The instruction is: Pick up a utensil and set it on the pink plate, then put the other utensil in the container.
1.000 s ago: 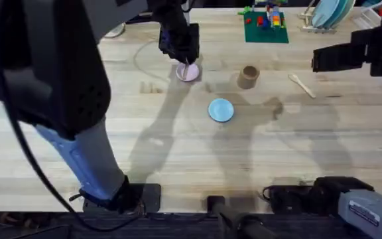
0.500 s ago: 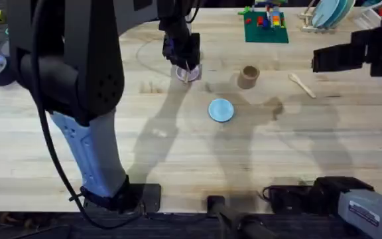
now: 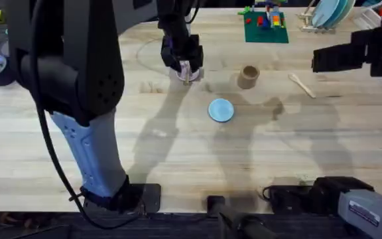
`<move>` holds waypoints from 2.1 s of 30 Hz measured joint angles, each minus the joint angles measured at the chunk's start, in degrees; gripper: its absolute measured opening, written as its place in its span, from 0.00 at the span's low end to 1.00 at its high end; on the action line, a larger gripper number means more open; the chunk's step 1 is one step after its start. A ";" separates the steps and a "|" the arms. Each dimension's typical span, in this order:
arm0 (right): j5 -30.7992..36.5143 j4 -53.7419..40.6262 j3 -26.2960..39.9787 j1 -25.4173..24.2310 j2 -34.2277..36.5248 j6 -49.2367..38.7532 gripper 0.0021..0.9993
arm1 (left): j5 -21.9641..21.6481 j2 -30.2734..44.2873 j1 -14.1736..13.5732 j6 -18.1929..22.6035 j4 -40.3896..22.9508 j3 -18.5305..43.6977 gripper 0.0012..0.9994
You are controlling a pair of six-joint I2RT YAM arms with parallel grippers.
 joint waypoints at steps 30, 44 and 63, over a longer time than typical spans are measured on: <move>0.02 0.01 0.00 0.00 0.00 0.01 1.00 | -2.98 -26.68 0.00 5.29 -23.83 4.67 1.00; 0.00 -0.01 0.00 0.00 0.00 0.01 1.00 | -4.51 -49.27 0.00 7.46 -24.18 -5.42 1.00; 0.00 -0.51 0.00 0.00 0.00 -0.01 0.99 | -5.11 -67.47 0.00 7.87 -12.64 -25.82 1.00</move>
